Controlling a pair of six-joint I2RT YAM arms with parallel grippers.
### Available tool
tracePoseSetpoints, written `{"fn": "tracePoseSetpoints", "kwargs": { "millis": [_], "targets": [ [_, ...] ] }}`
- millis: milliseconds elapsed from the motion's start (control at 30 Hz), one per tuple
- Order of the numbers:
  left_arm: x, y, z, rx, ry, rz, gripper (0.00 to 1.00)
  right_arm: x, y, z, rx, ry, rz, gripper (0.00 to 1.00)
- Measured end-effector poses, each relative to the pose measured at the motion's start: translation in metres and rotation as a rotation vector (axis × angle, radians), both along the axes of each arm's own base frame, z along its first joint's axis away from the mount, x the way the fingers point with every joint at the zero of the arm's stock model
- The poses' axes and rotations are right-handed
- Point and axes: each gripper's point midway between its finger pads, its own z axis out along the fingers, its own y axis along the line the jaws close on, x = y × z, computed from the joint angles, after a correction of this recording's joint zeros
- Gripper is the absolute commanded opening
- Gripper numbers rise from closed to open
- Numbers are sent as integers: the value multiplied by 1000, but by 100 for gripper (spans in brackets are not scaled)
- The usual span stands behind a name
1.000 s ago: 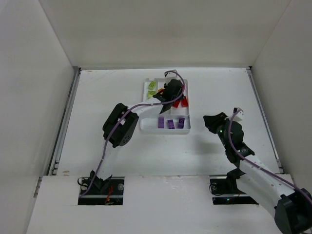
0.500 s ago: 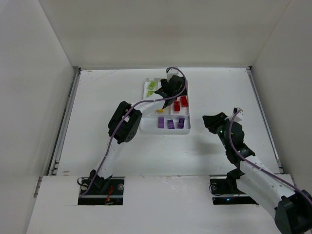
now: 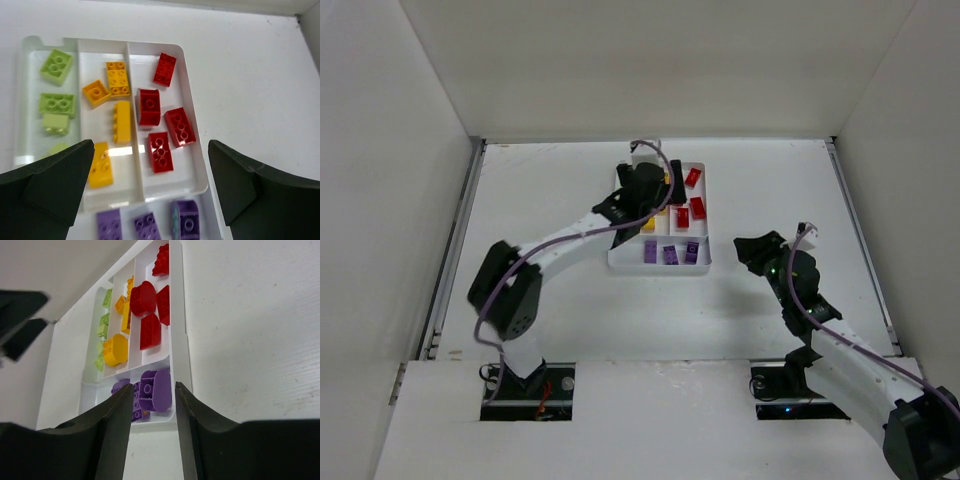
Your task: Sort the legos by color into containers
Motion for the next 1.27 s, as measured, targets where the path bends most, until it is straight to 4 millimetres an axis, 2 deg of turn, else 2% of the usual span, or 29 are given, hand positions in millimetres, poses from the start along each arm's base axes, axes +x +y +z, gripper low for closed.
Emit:
{"fn": "tracePoseSetpoints", "kwargs": {
  "millis": [100, 200, 300, 400, 600, 633, 667, 733, 933, 1067, 1267],
  "targets": [
    [-32, 40, 31, -60, -59, 41, 100, 0, -1, 0, 0, -1, -4, 57],
    [-66, 91, 34, -111, -78, 115, 100, 1, -2, 0, -2, -2, -13, 63],
    [-92, 150, 16, -141, -59, 229, 100, 2, -5, 1, -5, -6, -28, 69],
    [-113, 200, -6, -154, -14, 354, 100, 3, -8, 1, -9, -7, -46, 73],
    [-147, 256, -39, -191, 76, 527, 100, 3, -16, 1, -17, -15, -84, 84],
    [-150, 262, -45, -191, 96, 553, 100, 3, -18, -1, -20, -14, -96, 90],
    [-153, 268, -51, -188, 119, 581, 100, 3, -20, -3, -23, -10, -106, 100],
    [-159, 275, -63, -178, 165, 615, 100, 3, -24, -6, -35, -7, -125, 100],
    [-176, 276, -91, -148, 260, 617, 100, 4, -36, -9, -60, -7, -189, 100],
    [-180, 270, -93, -150, 269, 585, 100, 6, -44, -15, -90, 8, -233, 100],
    [-183, 260, -93, -138, 272, 537, 100, 7, -44, -43, -158, 91, -237, 100]
  ]
}}
